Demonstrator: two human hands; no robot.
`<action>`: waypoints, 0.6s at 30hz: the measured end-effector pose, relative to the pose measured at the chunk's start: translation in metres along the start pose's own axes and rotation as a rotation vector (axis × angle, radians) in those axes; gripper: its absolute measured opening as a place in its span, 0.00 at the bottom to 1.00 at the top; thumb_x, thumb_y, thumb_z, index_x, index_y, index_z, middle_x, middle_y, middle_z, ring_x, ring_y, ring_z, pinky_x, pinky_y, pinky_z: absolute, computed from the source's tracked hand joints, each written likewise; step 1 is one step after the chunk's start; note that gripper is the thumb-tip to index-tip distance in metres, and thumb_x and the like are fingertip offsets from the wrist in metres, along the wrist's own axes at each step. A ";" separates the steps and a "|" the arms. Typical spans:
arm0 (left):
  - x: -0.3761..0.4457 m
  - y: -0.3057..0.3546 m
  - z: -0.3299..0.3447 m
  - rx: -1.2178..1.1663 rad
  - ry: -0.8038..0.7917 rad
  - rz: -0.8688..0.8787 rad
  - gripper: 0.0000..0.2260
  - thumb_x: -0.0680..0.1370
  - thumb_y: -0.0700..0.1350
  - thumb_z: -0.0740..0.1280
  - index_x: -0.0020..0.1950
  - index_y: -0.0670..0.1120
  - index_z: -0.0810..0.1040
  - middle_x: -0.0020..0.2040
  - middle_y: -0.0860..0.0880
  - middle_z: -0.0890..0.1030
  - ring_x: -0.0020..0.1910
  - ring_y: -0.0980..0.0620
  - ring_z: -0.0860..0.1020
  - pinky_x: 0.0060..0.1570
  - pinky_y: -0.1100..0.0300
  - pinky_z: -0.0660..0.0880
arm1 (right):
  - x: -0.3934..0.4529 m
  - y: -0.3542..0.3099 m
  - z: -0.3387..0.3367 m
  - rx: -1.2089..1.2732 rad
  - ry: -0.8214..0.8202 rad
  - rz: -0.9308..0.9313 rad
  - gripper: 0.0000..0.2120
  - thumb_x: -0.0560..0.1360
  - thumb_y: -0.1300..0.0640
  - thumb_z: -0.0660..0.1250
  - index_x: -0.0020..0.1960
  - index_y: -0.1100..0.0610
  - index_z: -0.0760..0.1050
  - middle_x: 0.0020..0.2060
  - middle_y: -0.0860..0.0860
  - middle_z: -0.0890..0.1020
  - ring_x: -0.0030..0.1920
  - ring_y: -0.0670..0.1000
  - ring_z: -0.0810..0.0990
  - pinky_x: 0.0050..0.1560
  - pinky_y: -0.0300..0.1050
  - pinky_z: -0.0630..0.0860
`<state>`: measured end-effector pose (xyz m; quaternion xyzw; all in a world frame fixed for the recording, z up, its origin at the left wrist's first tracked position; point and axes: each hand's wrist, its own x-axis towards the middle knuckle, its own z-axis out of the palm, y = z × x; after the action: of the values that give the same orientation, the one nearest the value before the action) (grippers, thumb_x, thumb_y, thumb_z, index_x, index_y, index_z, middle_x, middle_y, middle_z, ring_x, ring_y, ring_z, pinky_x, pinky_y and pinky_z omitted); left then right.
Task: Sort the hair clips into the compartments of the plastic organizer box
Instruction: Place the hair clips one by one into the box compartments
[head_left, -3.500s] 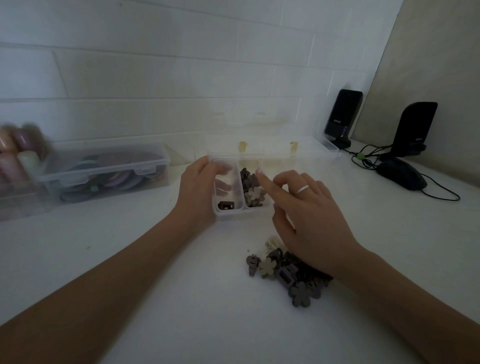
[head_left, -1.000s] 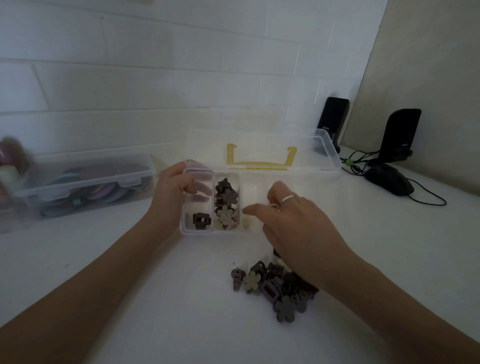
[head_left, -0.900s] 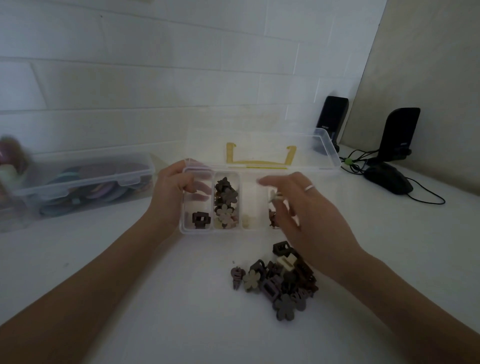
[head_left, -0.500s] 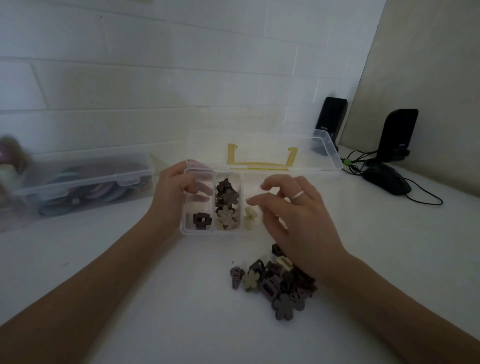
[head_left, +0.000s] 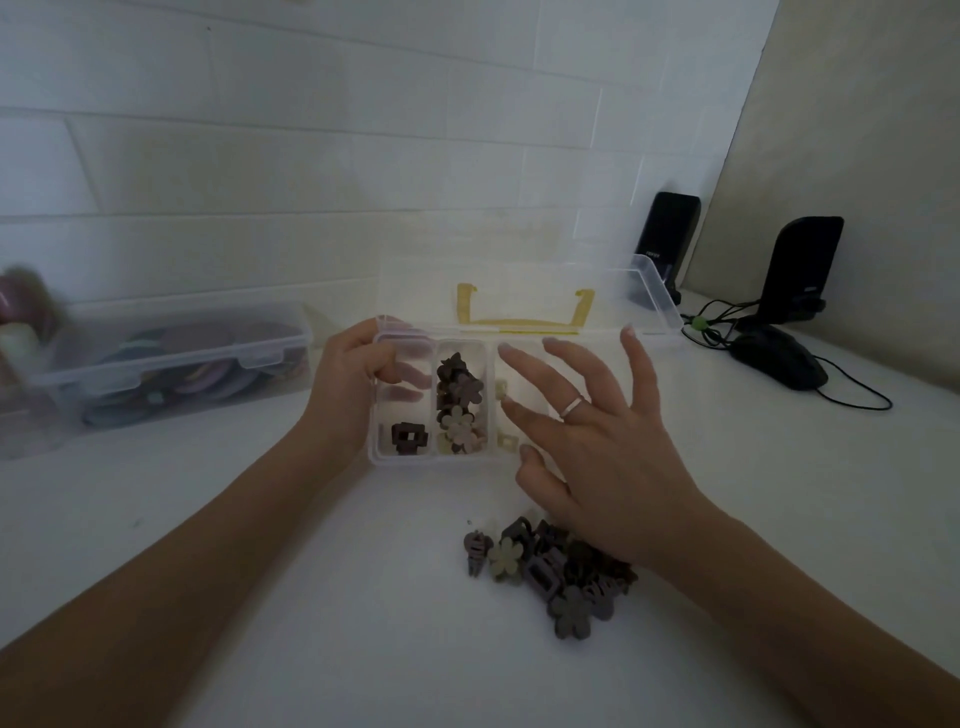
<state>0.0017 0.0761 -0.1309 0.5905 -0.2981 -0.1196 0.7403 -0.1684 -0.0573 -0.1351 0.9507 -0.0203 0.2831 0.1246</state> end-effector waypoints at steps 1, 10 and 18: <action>0.000 0.000 0.000 0.003 -0.003 0.002 0.15 0.56 0.37 0.57 0.29 0.50 0.81 0.32 0.50 0.80 0.29 0.51 0.78 0.41 0.51 0.74 | 0.000 0.000 0.000 0.007 -0.005 0.003 0.18 0.72 0.49 0.57 0.55 0.52 0.80 0.70 0.46 0.69 0.71 0.53 0.63 0.68 0.70 0.49; 0.000 0.000 -0.001 -0.006 -0.005 -0.004 0.14 0.56 0.36 0.56 0.30 0.49 0.79 0.32 0.52 0.81 0.29 0.52 0.78 0.42 0.50 0.73 | -0.001 0.004 0.001 0.080 -0.006 0.017 0.15 0.73 0.47 0.57 0.48 0.48 0.82 0.68 0.46 0.72 0.70 0.52 0.64 0.69 0.68 0.50; -0.001 0.000 0.000 0.011 -0.007 0.018 0.13 0.56 0.37 0.56 0.32 0.47 0.78 0.33 0.53 0.81 0.30 0.52 0.79 0.42 0.49 0.74 | -0.002 0.006 0.000 0.101 -0.023 0.012 0.14 0.74 0.47 0.56 0.44 0.48 0.80 0.68 0.46 0.71 0.70 0.51 0.63 0.70 0.67 0.49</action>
<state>0.0005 0.0769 -0.1311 0.5916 -0.3067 -0.1130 0.7370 -0.1709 -0.0631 -0.1353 0.9589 -0.0130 0.2734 0.0747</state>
